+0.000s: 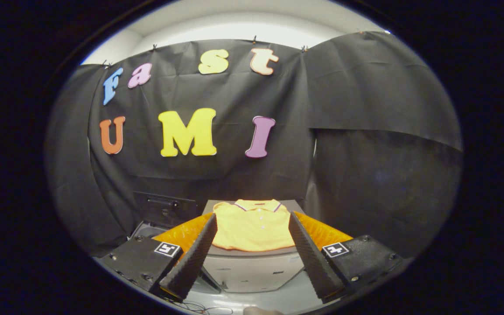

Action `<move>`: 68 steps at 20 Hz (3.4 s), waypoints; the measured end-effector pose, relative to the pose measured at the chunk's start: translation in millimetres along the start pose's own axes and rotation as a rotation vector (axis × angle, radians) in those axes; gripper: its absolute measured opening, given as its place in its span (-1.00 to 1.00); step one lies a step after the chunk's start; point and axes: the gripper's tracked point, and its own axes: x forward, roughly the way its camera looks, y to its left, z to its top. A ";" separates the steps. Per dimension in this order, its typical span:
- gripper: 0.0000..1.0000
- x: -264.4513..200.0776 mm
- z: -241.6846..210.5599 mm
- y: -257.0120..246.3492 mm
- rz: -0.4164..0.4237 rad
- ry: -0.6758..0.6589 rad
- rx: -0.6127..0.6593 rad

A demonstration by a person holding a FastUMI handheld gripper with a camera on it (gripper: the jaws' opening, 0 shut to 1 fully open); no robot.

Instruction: Put the clothes into the washing machine and then close the washing machine lid.

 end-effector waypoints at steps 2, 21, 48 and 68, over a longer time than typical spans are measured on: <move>1.00 46.1 -0.3 -1.8 0.014 0.048 -0.001; 1.00 258.9 -86.5 -28.8 -0.006 0.485 -0.001; -0.87 280.4 -105.4 -30.1 0.024 0.643 -0.014; -0.87 199.3 -26.4 126.5 0.178 0.563 0.088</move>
